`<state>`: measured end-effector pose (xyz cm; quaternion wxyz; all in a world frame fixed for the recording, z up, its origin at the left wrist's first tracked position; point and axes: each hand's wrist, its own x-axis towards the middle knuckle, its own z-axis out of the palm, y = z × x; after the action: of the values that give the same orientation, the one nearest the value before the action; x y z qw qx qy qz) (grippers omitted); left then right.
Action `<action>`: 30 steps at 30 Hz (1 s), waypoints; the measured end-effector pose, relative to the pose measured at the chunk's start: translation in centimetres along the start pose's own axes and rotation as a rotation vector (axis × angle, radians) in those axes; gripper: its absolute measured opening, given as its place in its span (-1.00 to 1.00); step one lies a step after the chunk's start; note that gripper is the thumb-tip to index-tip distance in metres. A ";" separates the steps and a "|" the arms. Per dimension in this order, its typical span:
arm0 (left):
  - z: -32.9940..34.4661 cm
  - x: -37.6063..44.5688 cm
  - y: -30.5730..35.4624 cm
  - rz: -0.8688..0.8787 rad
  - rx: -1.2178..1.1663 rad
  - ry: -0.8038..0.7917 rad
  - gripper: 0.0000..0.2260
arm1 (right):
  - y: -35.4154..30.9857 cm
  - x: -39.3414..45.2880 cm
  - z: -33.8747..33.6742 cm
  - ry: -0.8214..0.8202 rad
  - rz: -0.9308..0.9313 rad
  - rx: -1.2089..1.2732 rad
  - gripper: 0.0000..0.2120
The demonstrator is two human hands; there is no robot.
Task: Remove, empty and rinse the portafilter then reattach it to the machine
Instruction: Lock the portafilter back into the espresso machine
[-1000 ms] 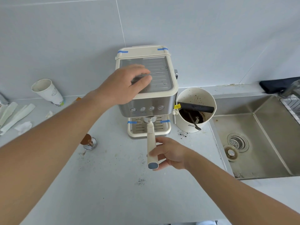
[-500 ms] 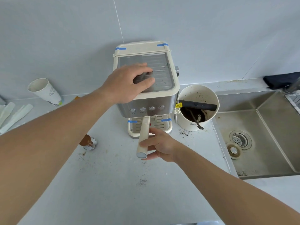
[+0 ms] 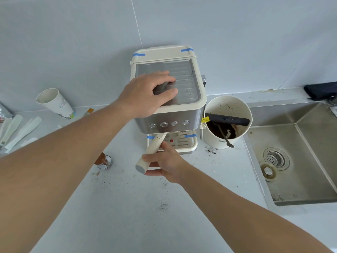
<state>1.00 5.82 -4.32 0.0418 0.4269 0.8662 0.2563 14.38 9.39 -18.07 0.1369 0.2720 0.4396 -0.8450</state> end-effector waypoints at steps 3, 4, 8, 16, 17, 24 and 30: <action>0.0 0.0 0.0 -0.009 0.004 0.004 -0.63 | 0.2 0.3 0.6 -0.009 -0.007 0.029 -0.57; 0.0 0.0 0.0 -0.009 0.004 0.004 -0.63 | 0.2 0.4 0.7 -0.007 -0.011 0.036 -0.55; 0.1 0.0 0.0 -0.015 0.003 0.001 -0.63 | -0.1 0.7 0.7 0.013 -0.036 0.071 -0.52; 0.0 0.0 -0.1 -0.016 -0.005 0.005 -0.62 | -0.3 1.6 1.8 0.041 -0.079 0.172 -0.55; 0.0 0.0 -0.1 -0.016 -0.003 0.003 -0.62 | -0.2 1.6 2.0 0.042 -0.081 0.180 -0.55; 0.1 0.1 -0.2 -0.019 -0.012 0.018 -0.63 | 0.8 1.7 2.2 0.028 -0.116 0.180 -0.56; 0.1 0.0 -0.2 -0.021 -0.022 0.022 -0.63 | 0.8 1.8 2.0 0.037 -0.119 0.165 -0.56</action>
<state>0.87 5.75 -4.56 0.0398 0.4143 0.8683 0.2700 12.59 7.28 -18.68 0.0555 0.2714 0.3866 -0.8797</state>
